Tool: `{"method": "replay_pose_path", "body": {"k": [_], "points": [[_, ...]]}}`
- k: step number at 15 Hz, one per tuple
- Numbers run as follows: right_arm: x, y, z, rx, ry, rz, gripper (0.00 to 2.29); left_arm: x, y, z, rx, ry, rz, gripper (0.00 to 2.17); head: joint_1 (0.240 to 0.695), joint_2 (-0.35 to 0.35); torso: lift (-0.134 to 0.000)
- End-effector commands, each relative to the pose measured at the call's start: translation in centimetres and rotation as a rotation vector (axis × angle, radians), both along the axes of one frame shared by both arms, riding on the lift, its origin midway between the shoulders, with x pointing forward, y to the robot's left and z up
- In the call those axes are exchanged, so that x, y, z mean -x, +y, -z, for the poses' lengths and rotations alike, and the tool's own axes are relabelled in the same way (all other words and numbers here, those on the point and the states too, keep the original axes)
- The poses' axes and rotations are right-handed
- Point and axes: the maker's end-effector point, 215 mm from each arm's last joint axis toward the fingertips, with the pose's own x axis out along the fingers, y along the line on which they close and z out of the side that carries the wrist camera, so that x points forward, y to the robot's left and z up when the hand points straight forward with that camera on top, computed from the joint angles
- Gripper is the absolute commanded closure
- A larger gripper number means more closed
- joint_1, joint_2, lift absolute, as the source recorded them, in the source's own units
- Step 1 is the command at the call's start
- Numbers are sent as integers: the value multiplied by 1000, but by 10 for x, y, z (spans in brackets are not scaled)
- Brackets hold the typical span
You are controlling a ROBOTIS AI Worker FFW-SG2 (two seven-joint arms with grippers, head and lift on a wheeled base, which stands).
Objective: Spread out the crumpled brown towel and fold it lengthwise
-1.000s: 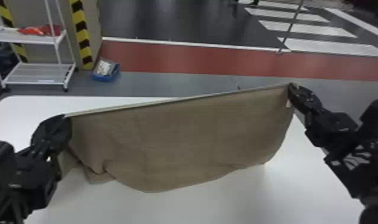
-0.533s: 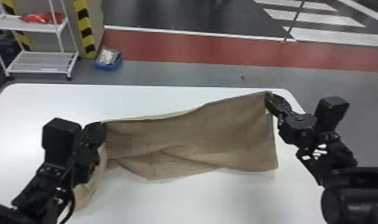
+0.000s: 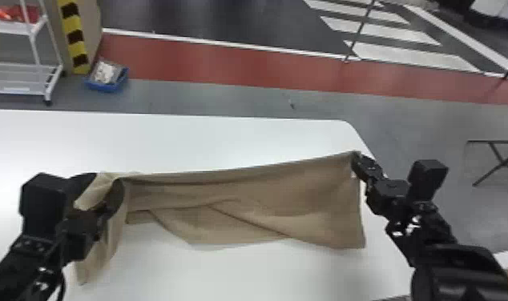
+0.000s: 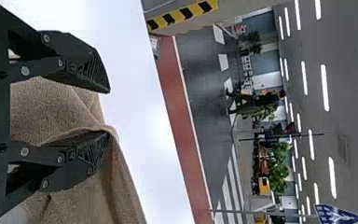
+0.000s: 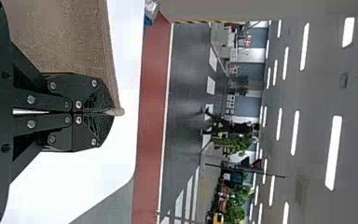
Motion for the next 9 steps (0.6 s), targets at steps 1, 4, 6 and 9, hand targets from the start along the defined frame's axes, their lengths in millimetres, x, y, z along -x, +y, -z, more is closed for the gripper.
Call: {"method": "replay_pose_path", "body": {"k": [1, 4, 6, 9], "points": [[2, -14, 15, -12, 16, 26, 1531, 14, 13, -19, 22, -42, -14, 171, 695, -303, -124], [3, -17, 22, -16, 20, 32, 1531, 41, 29, -22, 24, -43, -13, 191, 695, -312, -124], [2, -21, 26, -16, 28, 37, 1531, 54, 39, -23, 38, -65, -13, 205, 695, -310, -124], [3, -21, 28, -18, 30, 35, 1531, 76, 55, -18, 25, -83, -14, 211, 695, -305, -124]]}}
